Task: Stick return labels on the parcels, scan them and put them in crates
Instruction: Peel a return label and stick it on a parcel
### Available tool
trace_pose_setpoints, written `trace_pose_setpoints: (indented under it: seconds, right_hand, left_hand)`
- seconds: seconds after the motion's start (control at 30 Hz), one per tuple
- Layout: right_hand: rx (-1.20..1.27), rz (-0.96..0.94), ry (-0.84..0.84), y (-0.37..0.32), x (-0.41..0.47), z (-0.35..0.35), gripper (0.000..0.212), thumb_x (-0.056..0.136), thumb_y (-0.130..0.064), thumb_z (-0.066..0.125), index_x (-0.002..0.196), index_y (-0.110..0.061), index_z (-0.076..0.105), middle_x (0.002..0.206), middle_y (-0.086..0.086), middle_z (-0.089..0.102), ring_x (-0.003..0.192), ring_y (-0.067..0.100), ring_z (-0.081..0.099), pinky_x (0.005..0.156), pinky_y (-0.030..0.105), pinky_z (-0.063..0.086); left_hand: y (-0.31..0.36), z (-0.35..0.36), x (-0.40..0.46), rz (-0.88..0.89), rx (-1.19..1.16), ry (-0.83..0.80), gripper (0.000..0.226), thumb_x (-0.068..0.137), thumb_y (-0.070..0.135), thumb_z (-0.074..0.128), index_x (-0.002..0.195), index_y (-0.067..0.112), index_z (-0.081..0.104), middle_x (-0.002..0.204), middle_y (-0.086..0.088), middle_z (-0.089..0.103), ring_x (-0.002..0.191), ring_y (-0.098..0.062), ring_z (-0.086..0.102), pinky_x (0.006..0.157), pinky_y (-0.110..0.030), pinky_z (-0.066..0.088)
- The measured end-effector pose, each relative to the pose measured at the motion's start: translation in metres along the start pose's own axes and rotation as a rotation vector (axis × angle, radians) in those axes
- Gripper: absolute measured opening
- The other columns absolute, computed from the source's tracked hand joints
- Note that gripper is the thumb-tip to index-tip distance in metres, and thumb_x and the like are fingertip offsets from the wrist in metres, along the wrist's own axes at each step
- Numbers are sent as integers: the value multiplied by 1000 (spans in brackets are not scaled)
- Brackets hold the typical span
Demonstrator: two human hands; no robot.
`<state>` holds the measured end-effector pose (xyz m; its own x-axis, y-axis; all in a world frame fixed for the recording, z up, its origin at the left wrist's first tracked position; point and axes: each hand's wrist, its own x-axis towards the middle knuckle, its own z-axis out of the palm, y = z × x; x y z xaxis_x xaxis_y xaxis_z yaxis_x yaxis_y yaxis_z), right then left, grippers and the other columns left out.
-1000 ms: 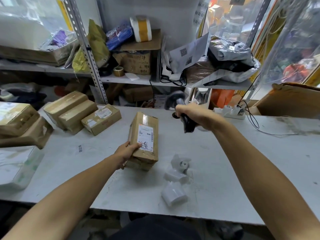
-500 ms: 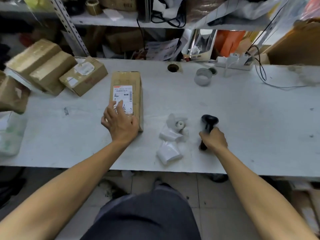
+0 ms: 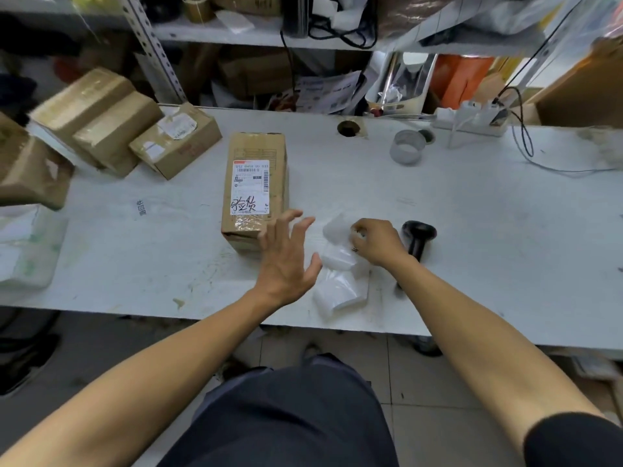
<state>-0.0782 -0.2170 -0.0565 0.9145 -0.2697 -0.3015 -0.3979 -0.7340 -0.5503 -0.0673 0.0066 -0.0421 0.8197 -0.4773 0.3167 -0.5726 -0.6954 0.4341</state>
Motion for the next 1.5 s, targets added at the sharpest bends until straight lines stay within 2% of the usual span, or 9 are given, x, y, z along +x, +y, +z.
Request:
trace_pose_setpoints:
  seconds: [0.17, 0.43, 0.6, 0.9, 1.03, 1.17, 1.3, 1.4, 1.5]
  right_hand:
    - [864, 167, -62, -17, -4, -12, 16, 94, -18, 72, 99, -3, 68, 101, 19, 70, 87, 29, 74, 75, 33, 62]
    - [1119, 78, -282, -31, -23, -29, 30, 97, -20, 66, 113, 6, 69, 109, 20, 73, 100, 27, 72, 89, 31, 59]
    - [1051, 45, -244, -25, -31, -26, 9, 91, -8, 72, 98, -4, 74, 92, 8, 76, 85, 20, 72, 80, 23, 57]
    - [867, 56, -157, -31, -27, -15, 25, 79, -21, 86, 77, -7, 65, 72, 6, 70, 63, 14, 65, 62, 22, 55]
    - [886, 9, -148, -38, -23, -6, 23, 80, -17, 85, 74, -7, 65, 73, 9, 69, 64, 15, 66, 63, 25, 55]
    - [670, -24, -42, -39, -17, 17, 34, 73, -32, 89, 76, -9, 63, 74, 10, 70, 66, 21, 67, 65, 35, 55]
    - [334, -59, -3, -43, -22, 54, 32, 74, -34, 86, 83, -16, 62, 77, -2, 64, 69, 12, 57, 60, 24, 45]
    - [192, -102, 0, -48, -28, 72, 53, 69, -44, 89, 109, -24, 61, 98, -6, 59, 91, 12, 57, 72, 27, 46]
    - [511, -184, 211, -71, -32, 64, 53, 79, -46, 82, 122, -25, 60, 96, -5, 56, 82, 5, 52, 71, 25, 44]
  left_hand:
    - [1, -2, 10, 58, -122, -55, 57, 82, 32, 76, 133, 12, 58, 130, -7, 51, 115, -22, 51, 93, -36, 51]
    - [4, 1, 42, -83, -300, -121, 37, 88, 35, 72, 120, 17, 74, 103, 1, 74, 86, -15, 67, 75, -41, 58]
    - [6, -9, 41, 21, -312, -283, 28, 95, 44, 62, 107, 23, 76, 86, 8, 72, 75, -5, 64, 71, -35, 56]
    - [0, -17, 39, -70, -318, -472, 43, 104, 38, 40, 86, 13, 69, 71, -3, 62, 67, -20, 55, 66, -48, 48]
    - [-10, -28, 40, -176, -378, -404, 41, 106, 33, 39, 91, 9, 68, 79, -5, 67, 75, -21, 63, 71, -46, 53]
    - [-32, -53, 49, -274, -394, -254, 29, 104, 24, 53, 92, 10, 75, 78, -1, 71, 76, -16, 65, 75, -38, 53]
    - [-58, -74, 47, -422, -470, -167, 25, 97, 38, 66, 84, 20, 77, 76, 8, 73, 73, -10, 68, 69, -28, 56]
    - [-75, -81, 43, -497, -469, -158, 37, 87, 48, 76, 73, 14, 76, 67, 10, 72, 69, -9, 69, 63, -27, 55]
    - [-91, -88, 42, -523, -502, -221, 46, 78, 37, 86, 61, 0, 64, 57, 9, 66, 68, 2, 65, 52, -14, 45]
